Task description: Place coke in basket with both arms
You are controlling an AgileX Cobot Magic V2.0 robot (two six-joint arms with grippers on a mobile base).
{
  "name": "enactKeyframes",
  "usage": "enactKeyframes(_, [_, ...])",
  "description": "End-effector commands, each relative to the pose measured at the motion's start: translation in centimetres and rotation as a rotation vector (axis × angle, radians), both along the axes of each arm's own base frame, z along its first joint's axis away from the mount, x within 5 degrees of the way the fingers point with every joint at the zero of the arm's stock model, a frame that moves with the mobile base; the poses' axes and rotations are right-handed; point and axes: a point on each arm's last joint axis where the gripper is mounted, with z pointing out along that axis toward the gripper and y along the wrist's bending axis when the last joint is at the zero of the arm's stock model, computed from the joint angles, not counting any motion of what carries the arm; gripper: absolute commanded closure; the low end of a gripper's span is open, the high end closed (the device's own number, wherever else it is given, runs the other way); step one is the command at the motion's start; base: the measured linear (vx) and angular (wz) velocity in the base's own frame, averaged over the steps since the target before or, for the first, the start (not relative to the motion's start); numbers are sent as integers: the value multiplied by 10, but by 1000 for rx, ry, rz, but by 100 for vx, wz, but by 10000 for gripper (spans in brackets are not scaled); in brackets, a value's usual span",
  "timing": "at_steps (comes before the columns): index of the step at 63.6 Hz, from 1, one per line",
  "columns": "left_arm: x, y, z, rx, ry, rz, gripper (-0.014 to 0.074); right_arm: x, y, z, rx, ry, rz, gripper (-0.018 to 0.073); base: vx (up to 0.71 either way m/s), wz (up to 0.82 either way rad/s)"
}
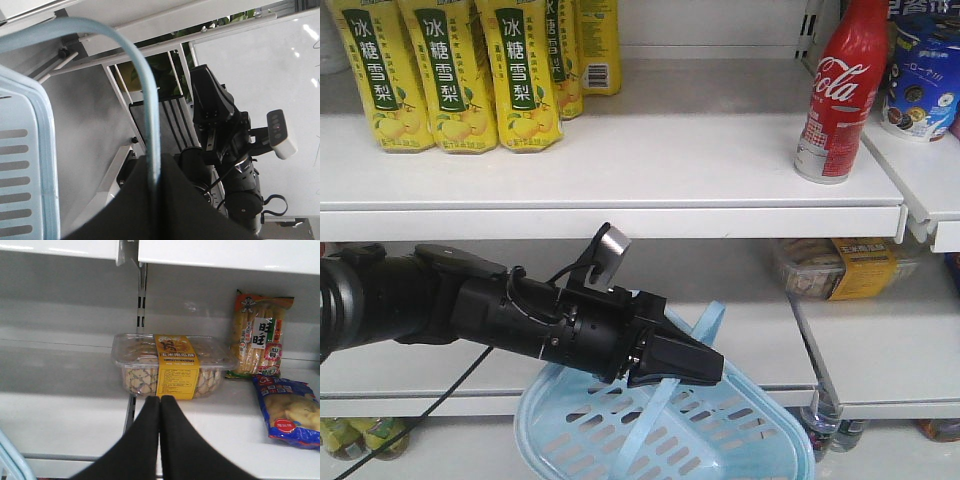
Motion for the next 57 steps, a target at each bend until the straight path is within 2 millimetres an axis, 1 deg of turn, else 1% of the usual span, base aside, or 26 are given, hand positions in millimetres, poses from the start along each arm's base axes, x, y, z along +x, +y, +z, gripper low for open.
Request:
enactKeyframes(1, [4,0,33,-138,-20,75,602,0,0,5,-14,-76,-2,569,0,0])
enactKeyframes(19, [4,0,33,-138,-20,75,602,0,0,5,-14,-79,-1,569,0,0])
enactKeyframes(25, [4,0,33,-138,-20,75,602,0,0,9,-13,-115,-1,569,0,0])
enactKeyframes(31, [4,0,33,-138,-20,75,602,-1,0,16,88,-200,-1,569,0,0])
enactKeyframes(36, [4,0,33,-138,-20,75,602,-2,0,27,121,-272,2,569,0,0])
enactKeyframes(41, [4,0,33,-138,-20,75,602,-4,0,41,114,-291,3,569,0,0])
enactKeyframes(49, [4,0,33,-138,-20,75,602,-2,0,66,108,-232,3,569,0,0])
enactKeyframes(57, [4,0,33,-138,-20,75,602,9,0,94,90,-176,1,569,0,0])
